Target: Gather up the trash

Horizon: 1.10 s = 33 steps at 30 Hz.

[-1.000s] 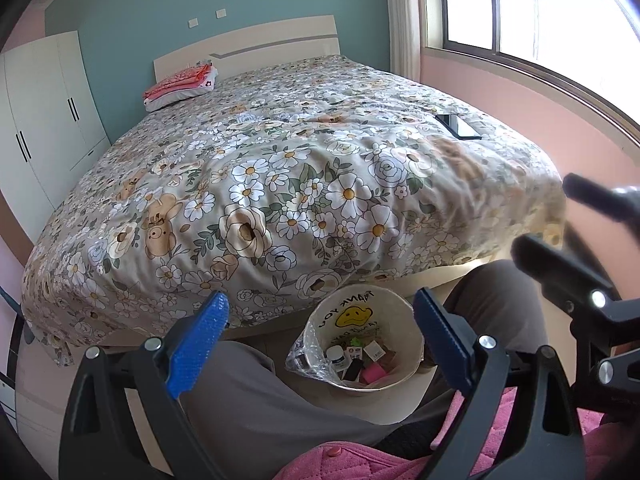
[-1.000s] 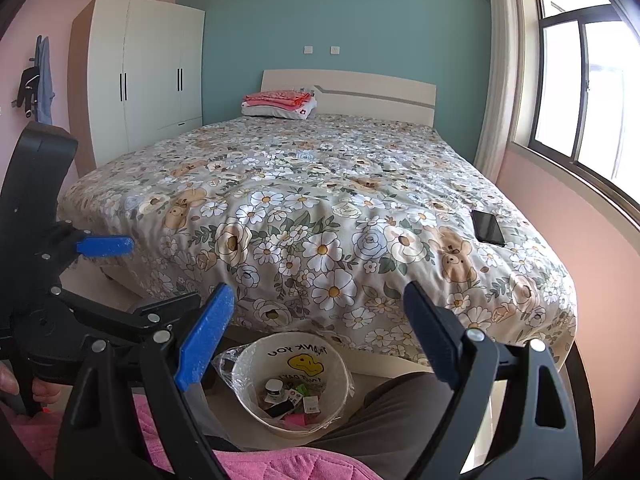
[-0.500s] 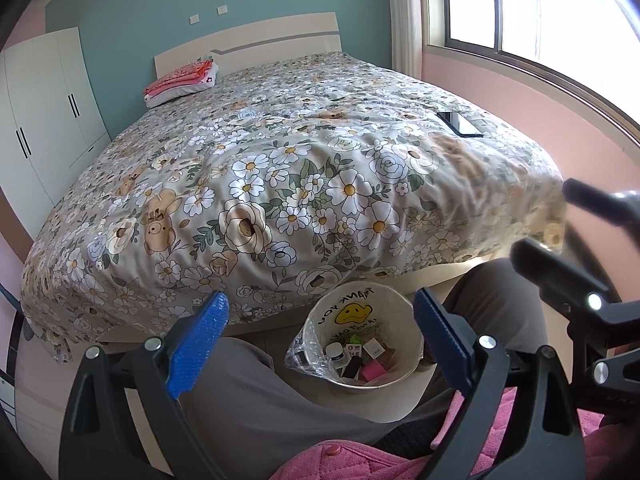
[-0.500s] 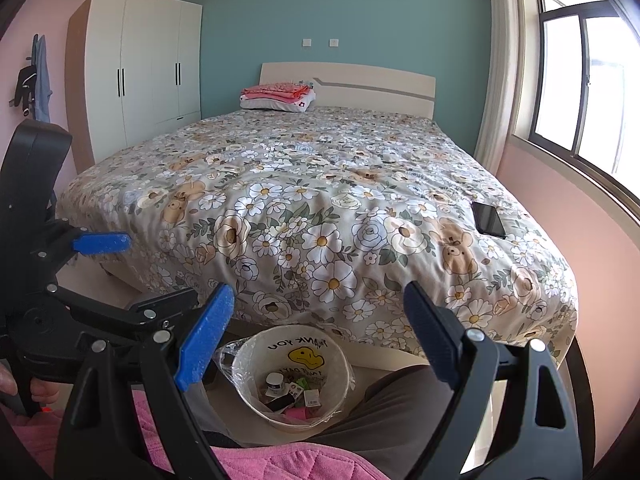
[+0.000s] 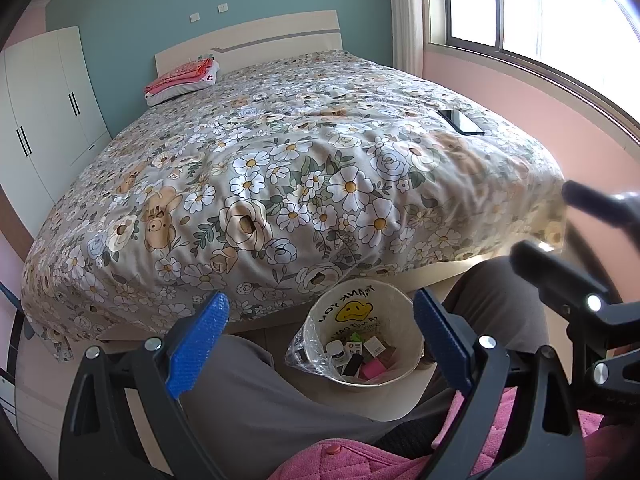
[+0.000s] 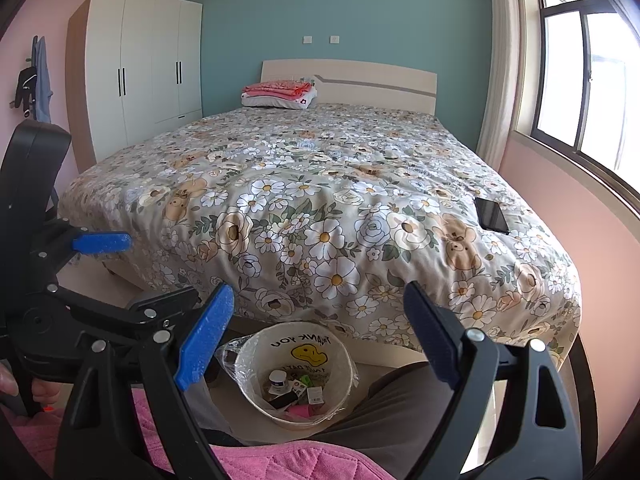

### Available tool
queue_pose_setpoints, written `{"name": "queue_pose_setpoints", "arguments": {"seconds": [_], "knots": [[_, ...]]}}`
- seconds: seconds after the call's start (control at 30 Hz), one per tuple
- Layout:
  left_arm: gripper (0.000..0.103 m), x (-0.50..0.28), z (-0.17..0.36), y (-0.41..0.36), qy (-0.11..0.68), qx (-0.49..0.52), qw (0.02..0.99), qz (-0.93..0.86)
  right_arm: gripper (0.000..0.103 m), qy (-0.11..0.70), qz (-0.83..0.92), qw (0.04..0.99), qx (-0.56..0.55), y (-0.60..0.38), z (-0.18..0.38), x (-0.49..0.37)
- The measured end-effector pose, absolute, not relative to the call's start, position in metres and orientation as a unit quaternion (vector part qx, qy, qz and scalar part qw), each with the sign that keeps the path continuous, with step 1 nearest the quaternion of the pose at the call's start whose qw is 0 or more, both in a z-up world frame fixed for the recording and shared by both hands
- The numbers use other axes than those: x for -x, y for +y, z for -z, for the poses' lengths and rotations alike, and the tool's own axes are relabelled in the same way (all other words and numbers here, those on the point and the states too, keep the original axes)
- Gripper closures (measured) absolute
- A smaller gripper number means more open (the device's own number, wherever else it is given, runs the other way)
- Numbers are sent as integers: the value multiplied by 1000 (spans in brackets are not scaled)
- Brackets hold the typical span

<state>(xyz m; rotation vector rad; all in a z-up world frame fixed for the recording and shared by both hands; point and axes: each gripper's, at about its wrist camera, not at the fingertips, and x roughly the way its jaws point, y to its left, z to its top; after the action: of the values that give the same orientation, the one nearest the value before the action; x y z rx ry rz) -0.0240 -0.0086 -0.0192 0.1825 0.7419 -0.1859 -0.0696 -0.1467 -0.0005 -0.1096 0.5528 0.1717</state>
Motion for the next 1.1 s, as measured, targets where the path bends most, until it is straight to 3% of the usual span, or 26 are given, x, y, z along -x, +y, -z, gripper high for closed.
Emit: {"name": "queue_pose_setpoints", "arguments": {"seconds": [1.1], "knots": [[8,24,22,-8,364,-90,923,90,18,279,-84,955,51,-148,6,69]]}}
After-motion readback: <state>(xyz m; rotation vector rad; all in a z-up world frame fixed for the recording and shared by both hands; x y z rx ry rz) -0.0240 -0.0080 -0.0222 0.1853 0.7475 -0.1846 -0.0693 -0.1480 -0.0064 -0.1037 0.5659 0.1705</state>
